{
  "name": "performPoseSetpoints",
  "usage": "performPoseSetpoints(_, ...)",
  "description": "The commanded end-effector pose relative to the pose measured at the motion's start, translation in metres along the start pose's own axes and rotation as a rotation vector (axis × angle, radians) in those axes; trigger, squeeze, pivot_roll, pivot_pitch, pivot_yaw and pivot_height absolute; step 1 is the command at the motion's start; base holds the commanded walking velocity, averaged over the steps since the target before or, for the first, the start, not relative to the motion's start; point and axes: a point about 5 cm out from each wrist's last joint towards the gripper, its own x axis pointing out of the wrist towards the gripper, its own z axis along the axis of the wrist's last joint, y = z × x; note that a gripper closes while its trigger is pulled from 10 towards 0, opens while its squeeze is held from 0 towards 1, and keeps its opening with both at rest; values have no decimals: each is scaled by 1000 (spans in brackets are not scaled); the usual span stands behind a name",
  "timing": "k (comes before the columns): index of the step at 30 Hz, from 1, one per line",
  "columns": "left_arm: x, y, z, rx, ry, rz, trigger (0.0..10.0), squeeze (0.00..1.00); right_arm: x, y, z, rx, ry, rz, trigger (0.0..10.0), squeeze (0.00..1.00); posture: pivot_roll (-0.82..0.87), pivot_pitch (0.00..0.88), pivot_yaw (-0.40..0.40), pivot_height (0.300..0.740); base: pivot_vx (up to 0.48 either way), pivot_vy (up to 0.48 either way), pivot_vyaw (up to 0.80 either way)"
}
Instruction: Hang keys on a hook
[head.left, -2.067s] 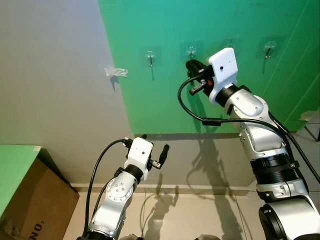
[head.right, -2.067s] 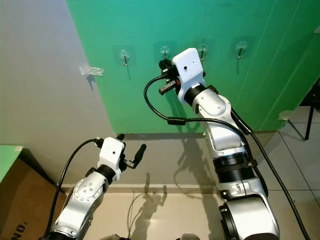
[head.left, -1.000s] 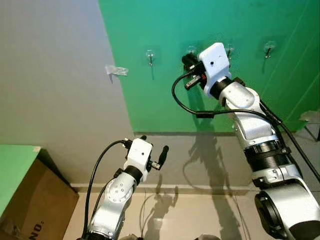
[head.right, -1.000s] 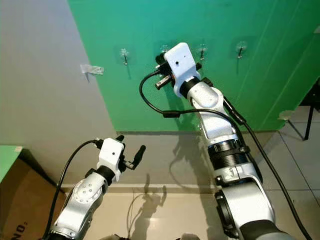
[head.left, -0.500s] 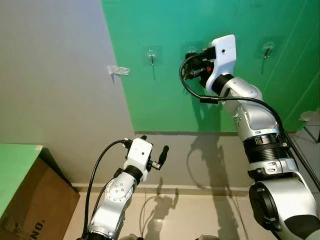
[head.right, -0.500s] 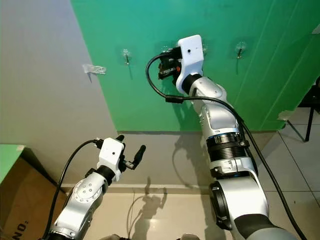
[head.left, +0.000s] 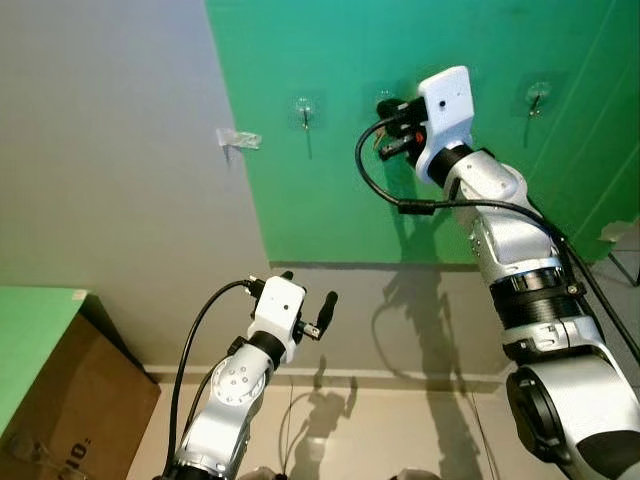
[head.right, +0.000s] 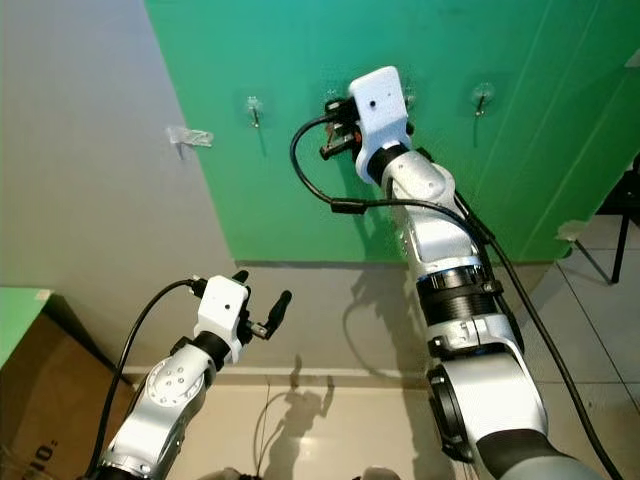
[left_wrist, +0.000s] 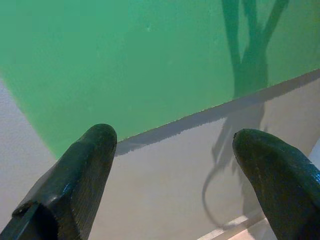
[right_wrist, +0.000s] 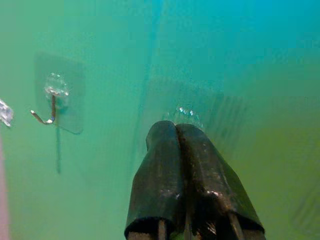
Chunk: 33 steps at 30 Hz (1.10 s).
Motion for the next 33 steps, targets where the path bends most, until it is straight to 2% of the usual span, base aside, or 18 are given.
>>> performPoseSetpoints(1,-1,1,0,6,2,8,10000,0,-1,-5,15,-57,-74,-34,0,12,-191,0,73,740,0,0,0)
performPoseSetpoints(9,0,1,0,9,3,3,10000,0,0,-2,9,-28,-59,-9,0,8,-192,0,72,740,0,0,0)
performPoseSetpoints(14,-1,1,-1,11,3,1,10000,0,1,2,1,102,-7,37,0,4,-190,0,70,740,0,0,0)
performPoseSetpoints(18,-1,1,-1,11,3,0,10000,0,1,4,-2,114,9,47,0,4,-190,0,69,740,0,0,0)
performPoseSetpoints(24,-1,1,-1,12,3,-1,10000,0,-2,12,-10,191,59,112,0,0,-191,0,66,740,0,0,0)
performPoseSetpoints(29,-1,0,0,11,3,-3,10000,0,-3,12,-12,206,68,116,0,4,-192,0,68,740,0,0,0)
performPoseSetpoints(33,-1,0,-1,10,4,-5,10000,0,-3,6,-8,169,30,66,0,4,-193,0,69,740,0,0,0)
